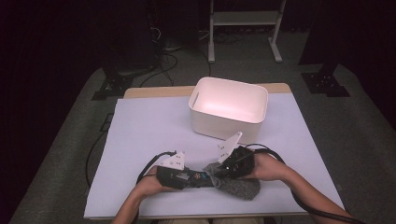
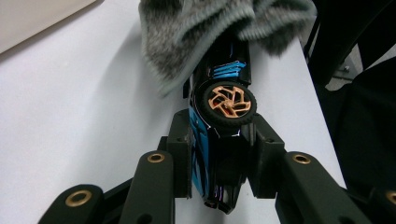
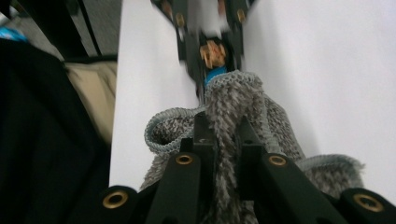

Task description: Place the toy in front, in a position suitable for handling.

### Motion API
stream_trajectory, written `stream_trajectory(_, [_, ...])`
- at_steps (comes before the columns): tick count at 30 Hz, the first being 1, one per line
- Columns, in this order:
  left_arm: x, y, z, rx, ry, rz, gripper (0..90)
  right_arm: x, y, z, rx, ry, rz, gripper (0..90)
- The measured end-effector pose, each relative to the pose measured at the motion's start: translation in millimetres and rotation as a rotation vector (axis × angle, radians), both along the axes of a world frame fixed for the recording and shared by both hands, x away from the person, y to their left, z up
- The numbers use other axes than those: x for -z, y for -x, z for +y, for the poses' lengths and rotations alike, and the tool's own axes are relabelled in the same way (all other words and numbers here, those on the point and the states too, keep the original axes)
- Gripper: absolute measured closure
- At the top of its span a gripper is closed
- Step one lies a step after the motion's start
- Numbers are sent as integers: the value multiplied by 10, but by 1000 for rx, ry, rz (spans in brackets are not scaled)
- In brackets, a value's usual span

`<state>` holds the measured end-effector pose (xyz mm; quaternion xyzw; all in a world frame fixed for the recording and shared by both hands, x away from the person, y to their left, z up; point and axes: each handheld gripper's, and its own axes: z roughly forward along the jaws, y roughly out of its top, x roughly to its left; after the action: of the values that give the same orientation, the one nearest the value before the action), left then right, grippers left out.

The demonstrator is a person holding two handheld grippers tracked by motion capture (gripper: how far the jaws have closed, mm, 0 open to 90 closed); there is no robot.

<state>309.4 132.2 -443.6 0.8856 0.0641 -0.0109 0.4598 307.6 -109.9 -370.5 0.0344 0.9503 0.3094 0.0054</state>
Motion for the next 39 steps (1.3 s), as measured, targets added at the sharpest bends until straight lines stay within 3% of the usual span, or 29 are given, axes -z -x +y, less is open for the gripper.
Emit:
stream_trajectory(4, [14,-7,8,3,11,-2,670,22,-29,193,-29,-13,-4,818])
stream_trajectory(6, [21,-10,15,5,17,2,670,23,-28,194,-31,-10,-9,818])
stream_trajectory(11, [53,4,17,7,29,16,652,51,-22,-71,18,-21,20,820])
stream_trajectory(16, [112,11,3,-8,-1,28,553,73,29,-266,44,-40,13,822])
stream_trajectory(20, [161,7,-16,8,-6,52,576,86,36,-333,57,-52,18,823])
stream_trajectory(23, [155,24,-5,-11,-16,24,620,96,41,-346,68,-63,15,822])
stream_trajectory(24, [152,14,7,-18,-9,44,636,101,38,-345,74,-71,13,822])
stream_trajectory(26, [96,4,36,-24,16,50,680,107,19,-344,84,-90,10,822])
stream_trajectory(28, [79,-9,40,-20,0,61,682,108,1,-333,85,-105,22,823])
stream_trajectory(29, [79,0,43,-35,-11,29,684,113,-2,-321,83,-107,30,823])
stream_trajectory(32, [19,8,50,-30,3,11,688,115,15,-271,61,-104,36,823])
stream_trajectory(36, [-151,-5,91,-19,74,12,706,39,-18,-246,72,-134,20,823])
stream_trajectory(38, [-192,-9,121,-14,65,13,706,14,-21,-219,65,-143,11,823])
stream_trajectory(39, [-206,8,116,-12,45,-15,706,8,-12,-197,60,-141,9,823])
